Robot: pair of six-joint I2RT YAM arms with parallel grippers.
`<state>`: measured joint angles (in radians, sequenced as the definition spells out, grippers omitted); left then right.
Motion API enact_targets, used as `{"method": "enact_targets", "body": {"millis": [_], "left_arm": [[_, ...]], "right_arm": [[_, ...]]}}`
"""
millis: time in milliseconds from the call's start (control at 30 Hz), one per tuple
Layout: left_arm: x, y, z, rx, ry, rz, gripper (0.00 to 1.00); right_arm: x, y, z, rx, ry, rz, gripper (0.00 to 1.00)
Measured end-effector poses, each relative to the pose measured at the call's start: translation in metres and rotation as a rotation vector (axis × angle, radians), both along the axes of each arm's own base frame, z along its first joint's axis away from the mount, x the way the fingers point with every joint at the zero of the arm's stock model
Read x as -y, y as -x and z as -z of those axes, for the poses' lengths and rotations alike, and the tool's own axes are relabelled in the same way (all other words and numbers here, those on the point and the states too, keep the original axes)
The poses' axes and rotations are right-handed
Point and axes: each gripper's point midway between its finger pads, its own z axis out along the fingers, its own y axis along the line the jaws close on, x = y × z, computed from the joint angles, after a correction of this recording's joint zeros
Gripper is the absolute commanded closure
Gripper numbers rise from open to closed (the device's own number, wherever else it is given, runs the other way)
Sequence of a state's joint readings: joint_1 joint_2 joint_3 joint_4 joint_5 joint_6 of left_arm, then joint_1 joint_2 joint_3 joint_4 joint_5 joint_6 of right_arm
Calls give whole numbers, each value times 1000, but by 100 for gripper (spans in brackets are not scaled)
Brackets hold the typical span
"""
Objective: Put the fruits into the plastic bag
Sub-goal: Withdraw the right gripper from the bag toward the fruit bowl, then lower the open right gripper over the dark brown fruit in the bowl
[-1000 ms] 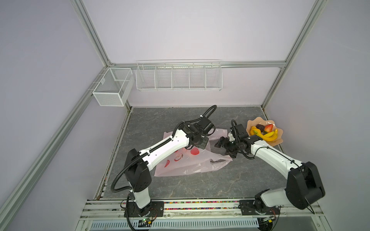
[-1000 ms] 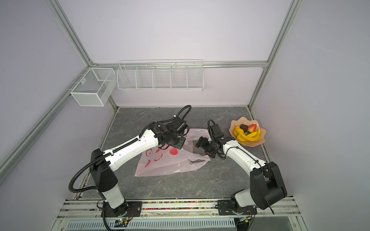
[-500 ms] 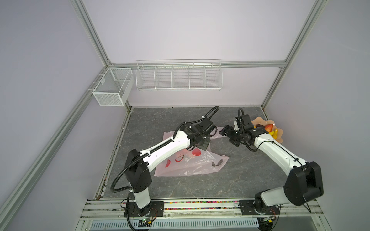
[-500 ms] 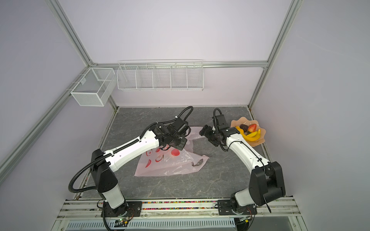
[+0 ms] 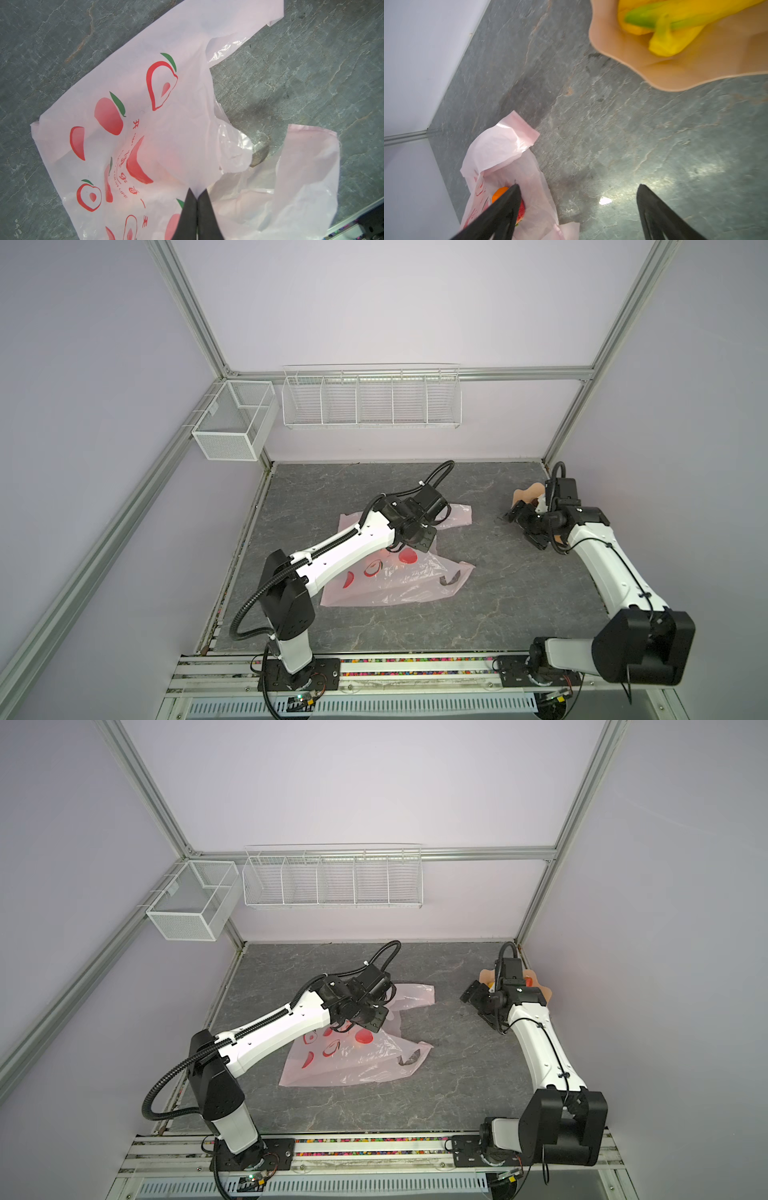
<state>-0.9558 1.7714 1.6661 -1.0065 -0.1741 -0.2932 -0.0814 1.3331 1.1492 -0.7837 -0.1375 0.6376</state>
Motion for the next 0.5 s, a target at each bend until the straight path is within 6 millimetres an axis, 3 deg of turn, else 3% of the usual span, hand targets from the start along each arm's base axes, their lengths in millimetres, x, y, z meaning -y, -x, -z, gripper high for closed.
{"method": "enact_targets", "body": {"millis": [267,500], "left_arm": [[1,0,-1,2,4,0,100],[0,0,1,2,4,-1,100]], "right_arm": [[64,-1,-20,13,88,91,6],[103,-29,-14,-23,113,128,1]]}}
